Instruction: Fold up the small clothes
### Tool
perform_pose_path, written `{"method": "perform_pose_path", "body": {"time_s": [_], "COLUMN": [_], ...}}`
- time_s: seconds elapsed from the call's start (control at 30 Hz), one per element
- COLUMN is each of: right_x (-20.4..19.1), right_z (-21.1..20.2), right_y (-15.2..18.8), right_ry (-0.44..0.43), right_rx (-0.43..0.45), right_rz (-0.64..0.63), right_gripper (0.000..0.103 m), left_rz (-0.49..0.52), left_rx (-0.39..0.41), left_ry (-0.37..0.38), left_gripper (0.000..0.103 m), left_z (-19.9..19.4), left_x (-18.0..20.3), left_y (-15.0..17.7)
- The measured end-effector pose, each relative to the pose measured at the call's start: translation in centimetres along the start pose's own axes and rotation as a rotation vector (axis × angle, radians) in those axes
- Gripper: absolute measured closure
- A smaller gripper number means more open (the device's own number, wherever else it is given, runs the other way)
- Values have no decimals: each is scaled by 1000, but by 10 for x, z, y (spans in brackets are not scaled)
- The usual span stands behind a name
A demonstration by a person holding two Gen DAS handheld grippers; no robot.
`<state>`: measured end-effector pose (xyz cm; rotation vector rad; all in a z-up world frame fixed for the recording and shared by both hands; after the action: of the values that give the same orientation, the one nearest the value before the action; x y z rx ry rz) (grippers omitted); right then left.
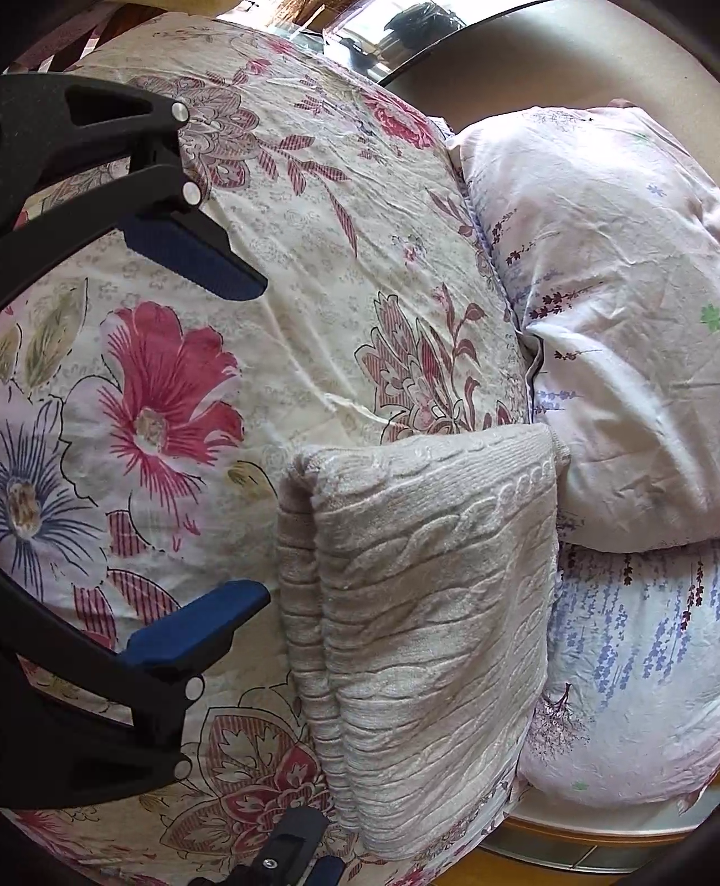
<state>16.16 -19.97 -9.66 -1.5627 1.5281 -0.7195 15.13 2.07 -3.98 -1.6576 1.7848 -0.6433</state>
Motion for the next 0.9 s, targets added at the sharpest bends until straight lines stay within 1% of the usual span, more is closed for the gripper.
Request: {"method": "perform_pose_path", "body": {"time_s": [0.1, 0.23, 0.3, 0.9], "right_x": [-4, -8, -13, -14], "right_z": [10, 13, 16, 16], "right_y": [8, 10, 11, 12], "right_ry": [20, 62, 99, 93], "right_rx": [-49, -70, -84, -85], "right_rz": [-24, -70, -117, -110], "right_gripper": [1, 1, 1, 1], "left_rz": [-36, -86, -82, -83], "left_rx": [-31, -51, -52, -52], "left_ry": [37, 83, 82, 84], "left_gripper": [2, 2, 2, 2], "left_z": [6, 9, 9, 9], "left_x": [-4, -8, -7, -7], "left_y": [3, 5, 5, 5]}}
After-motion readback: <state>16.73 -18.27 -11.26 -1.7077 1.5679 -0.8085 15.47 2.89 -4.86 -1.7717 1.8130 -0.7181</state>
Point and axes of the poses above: each gripper's, at about its wrist camera, not at the fingertips, and z roughly the way its jaws point, x to its right, y to its underside, the point moved 6 cm from there along z, roughly the way its jaws point, and after that the axes turned 7 degrees about x, right-handed, at the moved point
